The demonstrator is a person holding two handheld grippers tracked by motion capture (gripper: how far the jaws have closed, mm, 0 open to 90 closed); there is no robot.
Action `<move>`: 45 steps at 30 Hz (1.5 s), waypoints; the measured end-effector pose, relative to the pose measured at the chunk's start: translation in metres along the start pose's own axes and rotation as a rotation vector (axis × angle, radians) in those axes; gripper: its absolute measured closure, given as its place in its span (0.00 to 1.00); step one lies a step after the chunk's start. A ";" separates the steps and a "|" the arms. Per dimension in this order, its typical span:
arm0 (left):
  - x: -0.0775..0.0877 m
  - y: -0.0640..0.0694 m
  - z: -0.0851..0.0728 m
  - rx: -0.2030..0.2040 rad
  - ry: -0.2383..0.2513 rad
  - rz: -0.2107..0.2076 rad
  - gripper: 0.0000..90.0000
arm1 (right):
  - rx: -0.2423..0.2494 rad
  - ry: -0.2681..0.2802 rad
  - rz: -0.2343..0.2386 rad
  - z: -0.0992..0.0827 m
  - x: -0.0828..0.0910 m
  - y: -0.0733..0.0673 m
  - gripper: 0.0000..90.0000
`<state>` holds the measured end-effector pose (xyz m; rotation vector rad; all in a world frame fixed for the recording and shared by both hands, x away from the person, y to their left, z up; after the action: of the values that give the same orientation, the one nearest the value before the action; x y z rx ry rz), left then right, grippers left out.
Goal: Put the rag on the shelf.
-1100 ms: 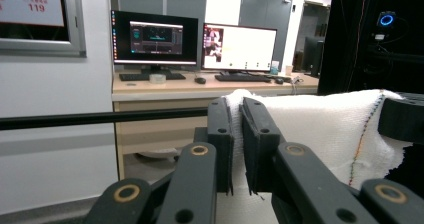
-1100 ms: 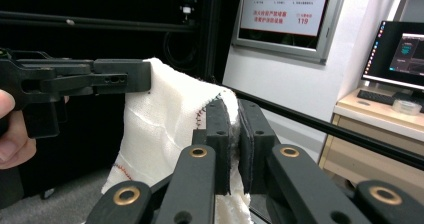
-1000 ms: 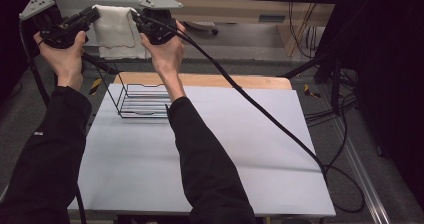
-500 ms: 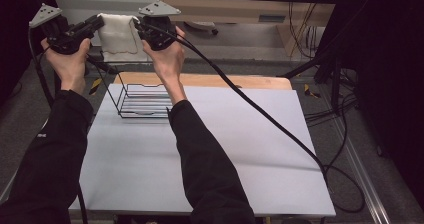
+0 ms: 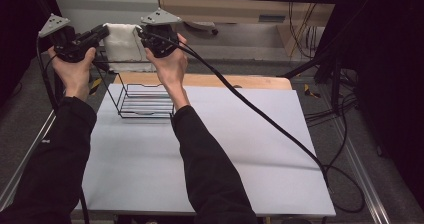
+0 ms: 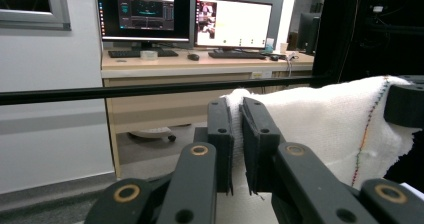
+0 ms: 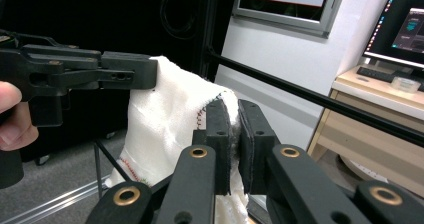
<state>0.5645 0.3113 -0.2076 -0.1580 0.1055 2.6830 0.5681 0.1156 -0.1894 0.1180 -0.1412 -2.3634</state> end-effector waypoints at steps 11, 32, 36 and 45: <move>0.014 0.003 -0.011 -0.012 -0.015 -0.019 0.92 | -0.021 -0.034 0.025 -0.015 0.008 -0.004 0.94; 0.048 0.011 -0.017 -0.037 -0.041 -0.049 0.92 | 0.040 -0.063 0.094 -0.022 0.028 -0.028 0.94; 0.053 0.013 -0.022 -0.042 -0.055 -0.051 0.91 | 0.048 -0.078 0.119 -0.028 0.033 -0.032 0.94; 0.068 0.017 -0.031 -0.053 -0.130 -0.042 0.89 | 0.084 -0.120 0.147 -0.040 0.037 -0.043 0.94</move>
<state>0.4988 0.3219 -0.2464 -0.0020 -0.0094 2.6474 0.5174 0.1179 -0.2363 0.0054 -0.2979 -2.2180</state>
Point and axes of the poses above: each handheld gripper's, and its own axes: x roughly backward along the jaws, z roughly out of its top, y roughly to its right, the point moved 5 cm from there along -x, roughly forward along the jaws, and after that the axes turned 10 degrees about y, right-handed, at the moved point
